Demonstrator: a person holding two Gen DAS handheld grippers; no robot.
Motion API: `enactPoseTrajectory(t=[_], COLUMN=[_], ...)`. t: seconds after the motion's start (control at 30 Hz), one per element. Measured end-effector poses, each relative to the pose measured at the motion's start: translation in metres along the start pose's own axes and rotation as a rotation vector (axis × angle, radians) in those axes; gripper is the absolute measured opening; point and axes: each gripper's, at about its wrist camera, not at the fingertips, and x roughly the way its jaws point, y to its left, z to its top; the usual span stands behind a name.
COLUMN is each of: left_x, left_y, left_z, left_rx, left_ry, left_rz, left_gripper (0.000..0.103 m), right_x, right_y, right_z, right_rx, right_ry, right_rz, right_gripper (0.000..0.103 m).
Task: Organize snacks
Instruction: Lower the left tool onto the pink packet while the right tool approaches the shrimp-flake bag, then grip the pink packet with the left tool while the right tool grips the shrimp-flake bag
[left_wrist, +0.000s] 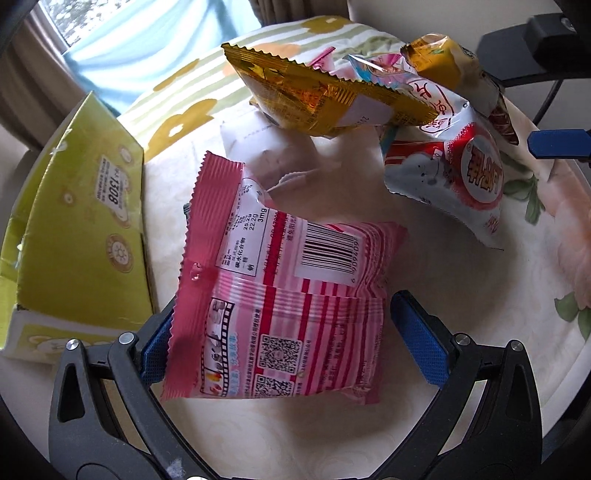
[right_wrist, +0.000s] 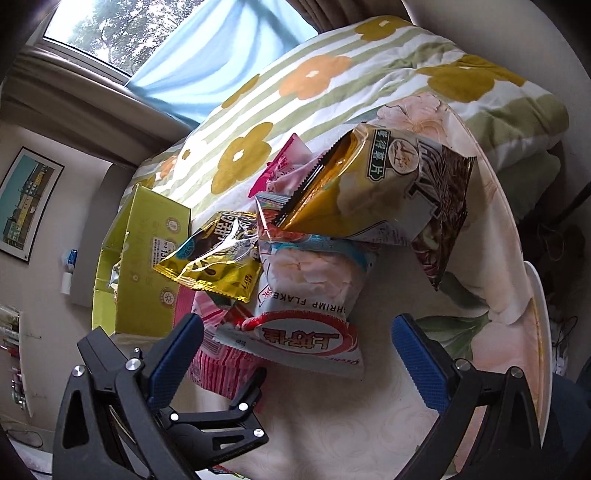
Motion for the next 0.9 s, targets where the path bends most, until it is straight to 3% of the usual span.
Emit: enactPoseTrajectory(t=[0.23, 0.3, 0.4, 0.6, 0.7, 0.9], left_x=[-0.001, -0.004, -0.007, -0.016, -0.026, -0.032], left_y=[0.005, 0.001, -0.001, 0.005, 0.004, 0.002], left_z=[0.002, 0.003, 0.003, 0.013, 0.015, 0.014], left_rx=[0.022, 0.044, 0.058, 0.037, 0.063, 0.051], left_ry=[-0.026, -0.034, -0.033, -0.036, -0.066, -0.053], left_rz=[-0.040, -0.049, -0.051, -0.080, -0.068, -0.075], left_gripper=[0.085, 0.076, 0.072, 0.069, 0.069, 0.069], right_x=[0.010, 0.012, 0.017, 0.029, 0.034, 0.040], right_y=[-0.009, -0.012, -0.016, -0.024, -0.028, -0.030], right_z=[0.007, 0.009, 0.012, 0.014, 0.014, 0.016], right_rx=[0.046, 0.064, 0.092, 0.154, 0.174, 0.181], right_ry=[-0.001, 0.000, 0.001, 0.001, -0.001, 0.010], right_rz=[0.014, 0.019, 0.030, 0.047, 0.058, 0.076], right_gripper=[0.102, 0.102, 0.102, 0.100, 0.096, 0.083])
